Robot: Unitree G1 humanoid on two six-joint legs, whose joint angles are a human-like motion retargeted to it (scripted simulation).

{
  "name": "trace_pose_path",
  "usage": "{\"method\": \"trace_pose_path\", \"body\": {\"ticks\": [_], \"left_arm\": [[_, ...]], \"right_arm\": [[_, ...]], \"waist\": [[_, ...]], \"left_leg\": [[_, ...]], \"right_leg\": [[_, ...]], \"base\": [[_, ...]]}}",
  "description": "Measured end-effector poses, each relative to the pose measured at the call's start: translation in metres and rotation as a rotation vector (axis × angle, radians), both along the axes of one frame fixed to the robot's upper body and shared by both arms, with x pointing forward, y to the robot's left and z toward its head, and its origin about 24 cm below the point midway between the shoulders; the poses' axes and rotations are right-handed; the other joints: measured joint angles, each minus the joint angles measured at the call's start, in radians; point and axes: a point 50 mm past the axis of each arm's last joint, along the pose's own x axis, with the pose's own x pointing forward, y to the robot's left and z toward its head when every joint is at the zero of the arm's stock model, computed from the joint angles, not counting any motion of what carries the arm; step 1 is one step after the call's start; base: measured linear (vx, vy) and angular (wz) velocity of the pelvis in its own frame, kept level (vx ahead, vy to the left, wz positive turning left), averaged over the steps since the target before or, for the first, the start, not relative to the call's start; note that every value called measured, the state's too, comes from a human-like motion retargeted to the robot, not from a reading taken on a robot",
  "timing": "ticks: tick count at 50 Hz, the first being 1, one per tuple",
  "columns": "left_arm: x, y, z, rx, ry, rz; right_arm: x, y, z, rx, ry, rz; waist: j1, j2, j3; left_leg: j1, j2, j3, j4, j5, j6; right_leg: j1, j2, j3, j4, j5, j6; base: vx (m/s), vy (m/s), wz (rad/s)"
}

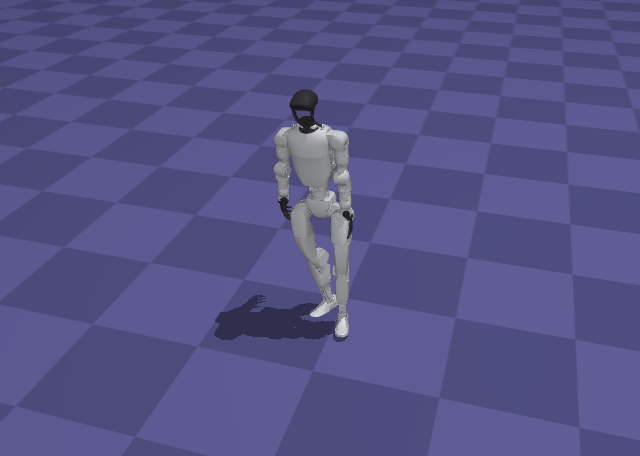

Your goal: Upper body actions

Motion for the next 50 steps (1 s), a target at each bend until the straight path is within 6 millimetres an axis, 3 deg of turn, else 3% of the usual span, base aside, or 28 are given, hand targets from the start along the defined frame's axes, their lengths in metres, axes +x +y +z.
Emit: {"method": "trace_pose_path", "body": {"ticks": [5, 8, 13, 15, 17, 22, 27, 30, 35, 40, 43, 47, 48, 50], "left_arm": [[-0.002, 0.004, 0.000, 0.045, 0.009, -0.061], [-0.010, 0.008, 0.000, 0.070, 0.044, -0.044], [-0.037, 0.013, 0.000, 0.083, 0.150, 0.059], [-0.050, 0.014, 0.001, 0.077, 0.196, 0.111], [-0.065, 0.014, 0.002, 0.065, 0.244, 0.153], [-0.090, 0.015, 0.006, 0.057, 0.332, 0.197], [-0.083, 0.019, 0.004, 0.061, 0.299, 0.175], [-0.080, 0.018, 0.004, 0.055, 0.280, 0.169], [-0.085, 0.011, 0.004, 0.030, 0.280, 0.194], [-0.084, 0.013, 0.003, 0.025, 0.272, 0.166], [-0.071, 0.016, 0.002, 0.036, 0.228, 0.120], [-0.050, 0.022, 0.001, 0.043, 0.174, 0.054], [-0.044, 0.024, 0.001, 0.045, 0.164, 0.039], [-0.032, 0.028, 0.002, 0.051, 0.143, 0.008]], "right_arm": [[-0.004, -0.004, 0.001, -0.005, 0.001, -0.008], [0.001, -0.008, 0.001, -0.013, -0.010, 0.012], [0.018, -0.018, 0.002, -0.038, -0.060, 0.042], [0.031, -0.021, 0.002, -0.042, -0.096, 0.054], [0.044, -0.022, 0.002, -0.038, -0.134, 0.069], [0.074, -0.005, -0.001, 0.010, -0.256, 0.072], [0.098, 0.018, -0.003, 0.136, -0.351, 0.039], [0.103, 0.025, -0.003, 0.162, -0.361, 0.088], [0.097, 0.027, -0.005, 0.135, -0.332, 0.210], [0.077, 0.027, -0.007, 0.129, -0.281, 0.222], [0.067, 0.023, -0.008, 0.102, -0.258, 0.182], [0.052, 0.013, -0.007, 0.056, -0.208, 0.136], [0.048, 0.012, -0.006, 0.047, -0.192, 0.124], [0.039, 0.011, -0.006, 0.036, -0.164, 0.095]], "waist": [[-0.012, -0.020, -0.025], [0.000, -0.035, -0.038], [0.034, -0.034, -0.055], [0.039, -0.007, -0.065], [0.040, 0.016, -0.077], [0.028, 0.015, -0.087], [0.112, -0.022, -0.052], [0.172, -0.046, -0.044], [0.185, -0.053, -0.061], [0.143, -0.032, -0.056], [0.114, 0.020, -0.035], [0.065, 0.102, -0.029], [0.061, 0.105, -0.025], [0.038, 0.100, -0.006]], "left_leg": [[0.072, 0.095, 0.512, -0.016, -0.036, -0.057], [0.126, 0.101, 0.725, -0.016, -0.007, -0.056], [0.172, 0.096, 0.729, -0.006, 0.022, -0.061], [0.193, 0.102, 0.726, -0.037, 0.047, -0.123], [0.213, 0.089, 0.802, -0.101, 0.108, -0.145], [0.153, 0.049, 0.663, -0.132, 0.116, -0.100], [0.088, 0.033, 0.450, -0.051, 0.064, -0.076], [0.060, 0.012, 0.342, -0.020, 0.043, -0.061], [0.084, 0.003, 0.370, -0.037, 0.028, -0.058], [0.123, -0.006, 0.338, -0.059, 0.008, -0.038], [0.149, 0.038, 0.302, -0.060, 0.000, -0.035], [0.146, 0.124, 0.241, -0.035, -0.016, -0.037], [0.147, 0.129, 0.238, -0.032, -0.019, -0.035], [0.155, 0.115, 0.212, -0.038, -0.015, -0.029]], "right_leg": [[0.017, -0.039, -0.244, -0.023, -0.033, 0.032], [0.026, -0.057, -0.364, -0.033, -0.048, 0.051], [0.043, -0.069, -0.502, -0.027, -0.076, 0.084], [0.051, -0.043, -0.545, -0.022, -0.089, 0.095], [0.058, -0.025, -0.573, -0.015, -0.097, 0.109], [0.071, -0.030, -0.621, -0.010, -0.101, 0.135], [0.082, -0.049, -0.632, -0.018, -0.093, 0.148], [0.087, -0.066, -0.626, -0.019, -0.085, 0.157], [0.105, -0.077, -0.646, -0.002, -0.074, 0.174], [0.144, -0.091, -0.651, 0.067, -0.029, 0.156], [0.151, -0.109, -0.632, 0.191, 0.048, 0.086], [0.048, -0.180, -0.501, 0.515, 0.113, -0.076], [0.015, -0.193, -0.451, 0.576, 0.108, -0.086], [-0.074, -0.181, -0.264, 0.645, 0.101, -0.040]], "base": [[-0.29, 0.03, 2.52], [-0.27, 0.06, 2.06], [-0.16, 0.10, 1.40], [-0.13, 0.16, 0.99], [-0.05, 0.14, 0.82], [-0.05, 0.13, 0.72], [-0.14, 0.12, 0.13], [-0.06, 0.15, -0.12], [0.03, 0.22, 0.07], [0.07, 0.19, 0.19], [-0.01, 0.27, 0.43], [0.03, 0.17, 0.47], [0.04, 0.14, 0.28], [-0.03, 0.04, 0.68]]}}
